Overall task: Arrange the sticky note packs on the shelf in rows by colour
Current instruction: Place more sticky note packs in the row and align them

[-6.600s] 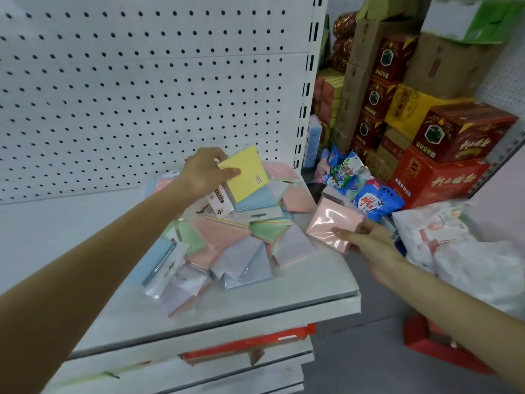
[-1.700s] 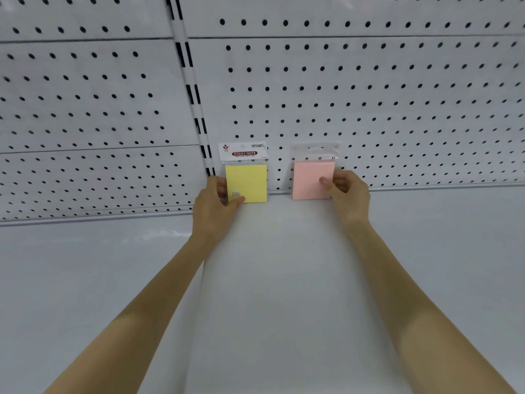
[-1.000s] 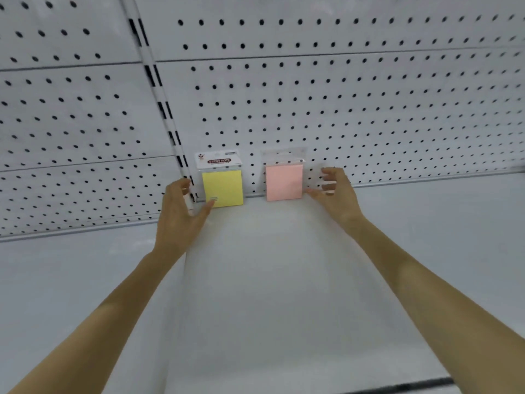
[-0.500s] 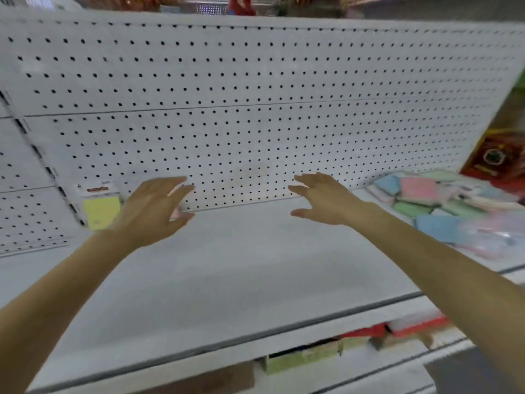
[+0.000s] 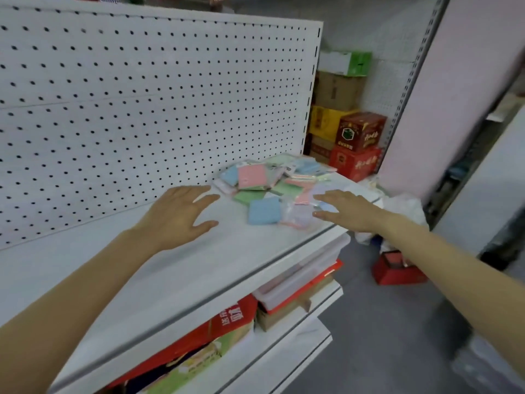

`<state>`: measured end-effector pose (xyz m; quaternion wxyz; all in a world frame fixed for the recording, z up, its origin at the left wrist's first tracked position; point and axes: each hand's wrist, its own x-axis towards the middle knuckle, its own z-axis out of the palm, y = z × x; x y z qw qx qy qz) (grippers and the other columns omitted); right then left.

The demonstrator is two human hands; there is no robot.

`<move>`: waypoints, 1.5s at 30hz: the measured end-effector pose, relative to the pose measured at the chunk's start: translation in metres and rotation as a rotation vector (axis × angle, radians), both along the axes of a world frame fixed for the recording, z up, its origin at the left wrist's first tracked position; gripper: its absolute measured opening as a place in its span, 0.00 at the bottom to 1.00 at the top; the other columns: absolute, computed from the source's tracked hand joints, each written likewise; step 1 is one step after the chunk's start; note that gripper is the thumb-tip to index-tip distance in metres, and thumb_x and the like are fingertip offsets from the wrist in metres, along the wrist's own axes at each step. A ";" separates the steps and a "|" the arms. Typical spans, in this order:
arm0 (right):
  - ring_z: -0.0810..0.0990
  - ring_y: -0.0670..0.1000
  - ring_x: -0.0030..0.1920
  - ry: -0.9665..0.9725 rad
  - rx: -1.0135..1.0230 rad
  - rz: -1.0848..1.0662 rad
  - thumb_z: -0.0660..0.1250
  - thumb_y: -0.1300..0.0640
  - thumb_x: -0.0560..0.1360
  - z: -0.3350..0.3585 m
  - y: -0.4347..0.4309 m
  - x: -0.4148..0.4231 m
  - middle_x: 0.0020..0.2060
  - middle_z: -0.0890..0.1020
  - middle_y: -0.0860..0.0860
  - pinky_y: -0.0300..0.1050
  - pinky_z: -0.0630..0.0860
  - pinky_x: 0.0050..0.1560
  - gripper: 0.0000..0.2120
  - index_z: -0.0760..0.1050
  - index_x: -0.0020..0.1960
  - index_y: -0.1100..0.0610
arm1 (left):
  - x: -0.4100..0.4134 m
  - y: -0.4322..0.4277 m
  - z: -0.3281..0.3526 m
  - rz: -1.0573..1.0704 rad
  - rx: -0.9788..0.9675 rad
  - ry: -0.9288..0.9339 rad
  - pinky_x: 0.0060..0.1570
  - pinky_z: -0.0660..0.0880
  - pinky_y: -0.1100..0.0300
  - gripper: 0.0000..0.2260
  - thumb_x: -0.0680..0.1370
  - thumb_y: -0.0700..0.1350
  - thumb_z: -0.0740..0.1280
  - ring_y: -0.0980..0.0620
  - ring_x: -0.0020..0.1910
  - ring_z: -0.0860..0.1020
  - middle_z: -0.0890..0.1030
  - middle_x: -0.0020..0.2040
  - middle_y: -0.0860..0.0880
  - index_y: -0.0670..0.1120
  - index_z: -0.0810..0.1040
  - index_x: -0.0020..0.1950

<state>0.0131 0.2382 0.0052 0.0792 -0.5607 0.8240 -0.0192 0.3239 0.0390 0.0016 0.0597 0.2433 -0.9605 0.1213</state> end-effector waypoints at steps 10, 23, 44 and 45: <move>0.63 0.47 0.72 -0.335 -0.270 -0.021 0.58 0.41 0.77 -0.035 -0.026 -0.092 0.72 0.64 0.43 0.42 0.58 0.70 0.25 0.61 0.73 0.43 | -0.131 -0.008 -0.061 -0.081 0.388 0.282 0.64 0.58 0.66 0.39 0.70 0.74 0.44 0.55 0.71 0.64 0.66 0.73 0.56 0.55 0.64 0.74; 0.64 0.48 0.71 -0.322 -0.449 0.294 0.56 0.45 0.76 -0.081 -0.089 -0.106 0.68 0.72 0.47 0.32 0.53 0.68 0.23 0.71 0.68 0.52 | -0.151 -0.028 -0.111 0.067 0.638 0.456 0.68 0.64 0.52 0.34 0.72 0.73 0.54 0.49 0.67 0.69 0.72 0.68 0.49 0.55 0.69 0.70; 0.74 0.53 0.53 -0.642 -0.561 0.013 0.78 0.48 0.62 -0.077 -0.104 -0.111 0.53 0.69 0.46 0.53 0.69 0.61 0.25 0.72 0.56 0.43 | -0.148 0.053 -0.092 0.686 0.682 0.704 0.42 0.66 0.64 0.22 0.60 0.61 0.77 0.56 0.43 0.68 0.70 0.44 0.57 0.58 0.67 0.43; 0.73 0.53 0.54 -0.679 -0.550 0.018 0.79 0.51 0.62 -0.076 -0.103 -0.113 0.54 0.70 0.47 0.49 0.71 0.59 0.27 0.72 0.57 0.44 | -0.149 0.057 -0.090 0.707 0.703 0.755 0.37 0.68 0.67 0.21 0.63 0.55 0.79 0.59 0.39 0.70 0.73 0.42 0.56 0.56 0.67 0.42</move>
